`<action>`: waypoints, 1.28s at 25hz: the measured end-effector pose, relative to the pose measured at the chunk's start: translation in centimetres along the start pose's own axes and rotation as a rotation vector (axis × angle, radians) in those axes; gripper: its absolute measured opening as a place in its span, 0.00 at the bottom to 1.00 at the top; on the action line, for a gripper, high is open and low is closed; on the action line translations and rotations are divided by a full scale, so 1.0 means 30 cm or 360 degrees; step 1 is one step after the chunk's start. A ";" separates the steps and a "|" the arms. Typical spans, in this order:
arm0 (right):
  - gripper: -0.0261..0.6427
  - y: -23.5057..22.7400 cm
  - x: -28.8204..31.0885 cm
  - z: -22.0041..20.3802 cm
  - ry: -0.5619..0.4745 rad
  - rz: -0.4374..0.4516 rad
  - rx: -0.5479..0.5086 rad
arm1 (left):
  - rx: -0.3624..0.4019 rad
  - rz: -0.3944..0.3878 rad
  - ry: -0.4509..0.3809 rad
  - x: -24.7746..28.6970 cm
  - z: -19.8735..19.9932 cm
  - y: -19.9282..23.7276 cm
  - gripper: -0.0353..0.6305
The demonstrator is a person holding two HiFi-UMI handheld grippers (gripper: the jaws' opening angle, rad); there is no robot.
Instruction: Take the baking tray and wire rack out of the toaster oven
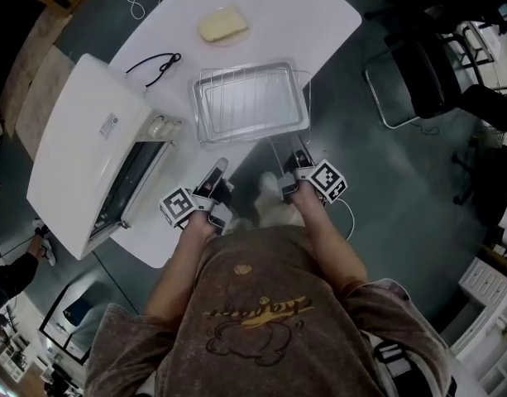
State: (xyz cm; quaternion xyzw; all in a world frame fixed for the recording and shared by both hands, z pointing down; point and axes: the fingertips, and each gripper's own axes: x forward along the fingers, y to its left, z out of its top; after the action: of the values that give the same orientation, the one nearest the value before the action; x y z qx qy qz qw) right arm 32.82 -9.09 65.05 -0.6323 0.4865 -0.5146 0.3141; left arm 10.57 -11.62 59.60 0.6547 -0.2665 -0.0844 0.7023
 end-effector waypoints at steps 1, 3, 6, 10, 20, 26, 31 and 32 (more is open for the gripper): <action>0.13 -0.002 0.004 -0.001 0.0011 0.0011 -0.0003 | -0.0001 -0.0004 0.0000 0.000 -0.004 -0.002 0.26; 0.21 -0.010 0.010 -0.006 0.0037 0.0029 0.0001 | -0.0018 -0.0017 -0.0003 0.001 -0.013 -0.010 0.26; 0.25 -0.024 -0.006 -0.023 0.0094 0.0026 -0.0031 | -0.0023 -0.0019 -0.0013 -0.006 -0.022 -0.015 0.26; 0.26 -0.009 -0.064 -0.037 0.0159 0.0037 -0.0128 | 0.0094 -0.0055 -0.0019 -0.012 -0.007 -0.048 0.28; 0.28 0.320 -0.229 0.053 0.0157 0.0214 -0.0531 | 0.0622 -0.0311 -0.0056 -0.037 0.119 -0.394 0.31; 0.27 0.762 -0.243 -0.029 0.0318 0.0629 -0.1047 | 0.1188 -0.0436 -0.0056 -0.141 0.154 -0.707 0.31; 0.27 1.026 -0.314 -0.167 0.0475 0.0889 -0.1475 | 0.1640 -0.0348 -0.0059 -0.275 0.125 -0.840 0.39; 0.27 1.056 -0.335 -0.196 0.0492 0.0920 -0.1544 | 0.1710 -0.0326 -0.0045 -0.301 0.112 -0.849 0.40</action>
State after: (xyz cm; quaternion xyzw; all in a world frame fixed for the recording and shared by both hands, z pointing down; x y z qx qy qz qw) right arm 17.99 -9.49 34.74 -0.4632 0.8594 -0.2126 0.0417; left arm 7.20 -13.62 32.65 0.9427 -0.2165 -0.0131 0.2534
